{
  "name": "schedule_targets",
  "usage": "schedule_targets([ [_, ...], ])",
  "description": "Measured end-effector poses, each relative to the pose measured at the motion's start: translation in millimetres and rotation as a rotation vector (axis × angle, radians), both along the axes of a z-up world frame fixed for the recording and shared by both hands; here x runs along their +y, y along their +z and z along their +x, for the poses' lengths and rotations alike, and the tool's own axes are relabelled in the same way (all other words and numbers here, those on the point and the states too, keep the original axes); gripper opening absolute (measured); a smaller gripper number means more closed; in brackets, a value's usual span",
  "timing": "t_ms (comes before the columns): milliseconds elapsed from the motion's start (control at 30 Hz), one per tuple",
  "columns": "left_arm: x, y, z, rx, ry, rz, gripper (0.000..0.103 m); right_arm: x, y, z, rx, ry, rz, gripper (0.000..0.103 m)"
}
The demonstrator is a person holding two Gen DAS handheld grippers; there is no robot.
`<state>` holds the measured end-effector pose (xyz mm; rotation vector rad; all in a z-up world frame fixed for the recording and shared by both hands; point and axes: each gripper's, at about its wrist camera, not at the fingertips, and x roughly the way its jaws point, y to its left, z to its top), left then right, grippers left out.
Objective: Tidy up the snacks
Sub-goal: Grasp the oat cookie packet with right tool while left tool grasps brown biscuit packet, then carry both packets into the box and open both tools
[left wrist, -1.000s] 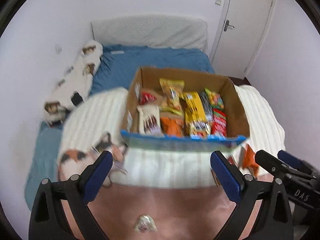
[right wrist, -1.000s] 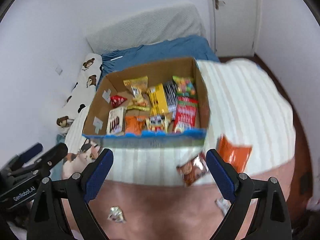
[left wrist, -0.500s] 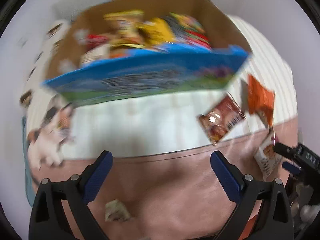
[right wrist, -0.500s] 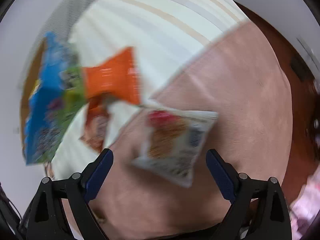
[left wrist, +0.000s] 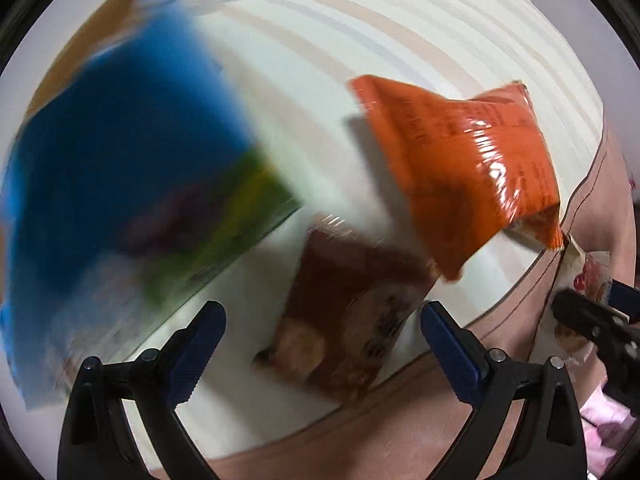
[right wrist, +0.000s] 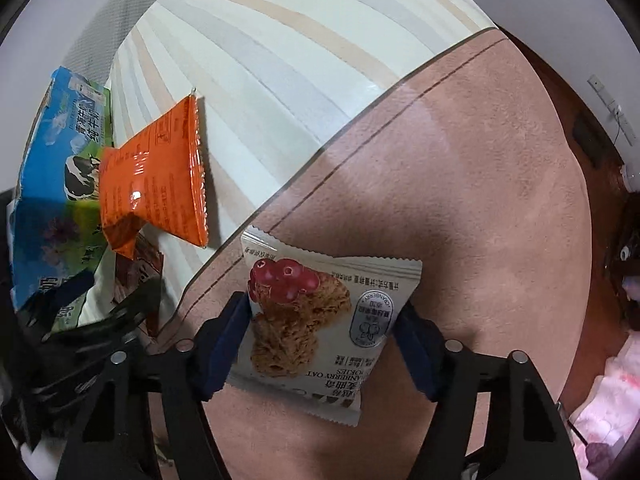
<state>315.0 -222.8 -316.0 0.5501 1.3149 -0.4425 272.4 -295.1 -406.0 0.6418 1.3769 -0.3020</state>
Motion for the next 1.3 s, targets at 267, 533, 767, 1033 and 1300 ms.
schedule_targets([
  [267, 27, -4, -15, 0.118, 0.234, -0.124, 0.059, 0, -5, 8, 0.041, 0.023, 0.044, 0.081],
  [533, 109, -20, -67, 0.246, 0.501, -0.207, 0.059, 35, -7, 11, 0.026, 0.160, -0.074, 0.074],
  [767, 140, -31, -84, 0.298, 0.556, -0.229, 0.059, 111, -8, 6, 0.023, 0.464, -0.167, 0.072],
  [1033, 147, -38, -80, 0.308, 0.540, -0.226, 0.062, 107, -26, 17, 0.077, 0.379, -0.018, 0.091],
  [1300, 157, -24, -81, 0.272, 0.601, -0.233, 0.055, 75, -28, -1, 0.069, 0.283, -0.053, 0.070],
])
